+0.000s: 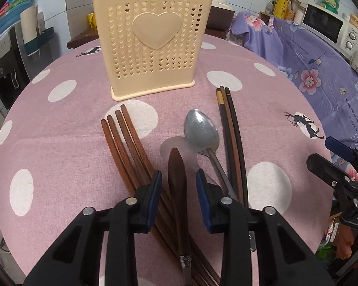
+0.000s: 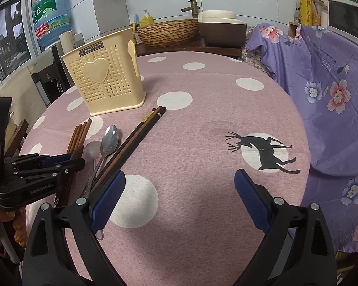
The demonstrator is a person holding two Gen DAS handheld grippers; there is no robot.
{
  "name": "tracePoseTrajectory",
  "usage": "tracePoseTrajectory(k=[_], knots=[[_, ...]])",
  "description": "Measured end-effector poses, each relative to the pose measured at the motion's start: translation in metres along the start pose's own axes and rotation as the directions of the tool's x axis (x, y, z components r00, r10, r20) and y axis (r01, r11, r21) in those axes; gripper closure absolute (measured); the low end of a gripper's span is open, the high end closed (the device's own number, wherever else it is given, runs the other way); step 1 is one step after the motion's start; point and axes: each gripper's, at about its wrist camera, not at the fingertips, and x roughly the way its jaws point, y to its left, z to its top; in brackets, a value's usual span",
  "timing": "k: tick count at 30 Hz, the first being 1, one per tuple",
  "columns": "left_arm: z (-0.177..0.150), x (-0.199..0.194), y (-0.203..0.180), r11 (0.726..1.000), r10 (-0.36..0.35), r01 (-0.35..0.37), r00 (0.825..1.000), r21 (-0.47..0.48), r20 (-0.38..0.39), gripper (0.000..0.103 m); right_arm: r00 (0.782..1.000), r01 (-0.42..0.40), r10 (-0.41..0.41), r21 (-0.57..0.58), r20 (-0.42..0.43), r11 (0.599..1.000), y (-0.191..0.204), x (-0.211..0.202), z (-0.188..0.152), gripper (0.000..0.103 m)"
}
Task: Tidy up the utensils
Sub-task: 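Reach the left gripper to the wooden-handled spoon and close on its handle, then close the right gripper on a black chopstick while the left gripper holds the spoon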
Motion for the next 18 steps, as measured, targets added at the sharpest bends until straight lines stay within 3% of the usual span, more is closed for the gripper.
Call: tracePoseTrajectory(k=[2, 11, 15, 18], knots=[[0.001, 0.000, 0.001, 1.000, 0.003, -0.003, 1.000, 0.002, -0.004, 0.086, 1.000, -0.002, 0.002, -0.003, -0.003, 1.000, 0.002, 0.002, 0.001, 0.011], [0.002, -0.011, 0.015, 0.999, -0.004, 0.006, 0.999, -0.048, 0.036, 0.086, 0.999, -0.034, 0.034, -0.026, -0.018, 0.999, 0.019, 0.017, 0.013, 0.014], [0.003, -0.027, 0.037, 0.994, 0.022, -0.014, 0.997, -0.106, 0.080, 0.087, 0.994, -0.097, 0.094, -0.041, -0.061, 0.994, 0.032, 0.031, 0.020, 0.015], [0.004, -0.034, 0.057, 0.987, 0.059, -0.043, 0.994, -0.153, 0.097, 0.087, 0.992, -0.100, 0.096, -0.056, -0.080, 0.993, 0.038, 0.042, 0.024, 0.017]])
